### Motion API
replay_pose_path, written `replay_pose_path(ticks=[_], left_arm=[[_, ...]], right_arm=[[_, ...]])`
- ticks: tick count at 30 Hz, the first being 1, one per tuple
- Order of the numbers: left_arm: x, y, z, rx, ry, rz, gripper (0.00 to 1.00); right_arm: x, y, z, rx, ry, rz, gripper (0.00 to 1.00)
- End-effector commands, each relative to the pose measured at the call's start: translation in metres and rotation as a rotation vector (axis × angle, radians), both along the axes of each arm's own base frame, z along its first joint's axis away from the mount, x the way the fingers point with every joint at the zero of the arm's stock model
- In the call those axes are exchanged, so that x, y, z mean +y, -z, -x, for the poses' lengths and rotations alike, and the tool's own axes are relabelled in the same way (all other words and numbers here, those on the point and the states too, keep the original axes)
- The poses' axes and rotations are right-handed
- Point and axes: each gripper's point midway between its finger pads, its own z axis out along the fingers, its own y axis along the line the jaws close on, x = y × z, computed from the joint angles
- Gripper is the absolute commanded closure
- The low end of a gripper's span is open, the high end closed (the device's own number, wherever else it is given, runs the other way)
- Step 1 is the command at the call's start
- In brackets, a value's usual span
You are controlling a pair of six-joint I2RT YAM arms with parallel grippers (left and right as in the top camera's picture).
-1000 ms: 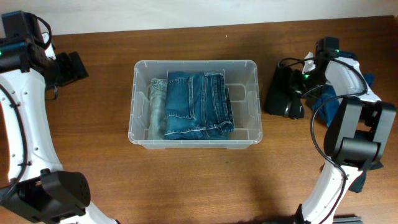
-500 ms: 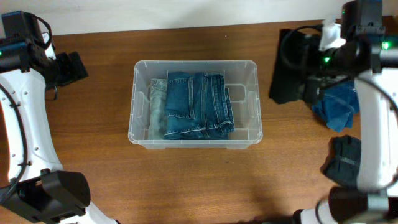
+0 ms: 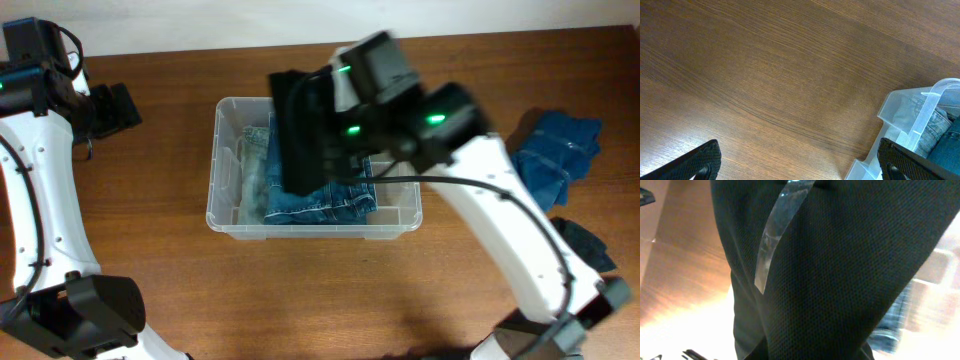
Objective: Pack container
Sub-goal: 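Lift the black bundle with the right gripper and lower it into the box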
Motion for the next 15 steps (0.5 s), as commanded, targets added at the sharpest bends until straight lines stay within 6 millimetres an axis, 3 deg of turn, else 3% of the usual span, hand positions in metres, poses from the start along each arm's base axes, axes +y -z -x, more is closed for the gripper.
replay_pose_path(ticks=[1,7,10,15], left_arm=[[-0.001,-0.006,0.0,-0.018,-0.003,0.005,0.01],[-0.001,-0.006,0.0,-0.018,-0.003,0.005,0.0],[0.0,-0.006,0.0,-0.018,-0.003,0.005,0.01],[0.0,-0.006,0.0,-0.018,-0.003,0.005,0.01]], right_arm=[[0.044,0.031,-0.002,0.065,0.042,-0.007,0.82],[0.097,0.084,-0.001,0.155,0.048,-0.01,0.83],[0.112,0.101,-0.002,0.165,0.037,-0.007,0.84],[0.116,0.122,-0.007,0.216,0.112,-0.007,0.82]])
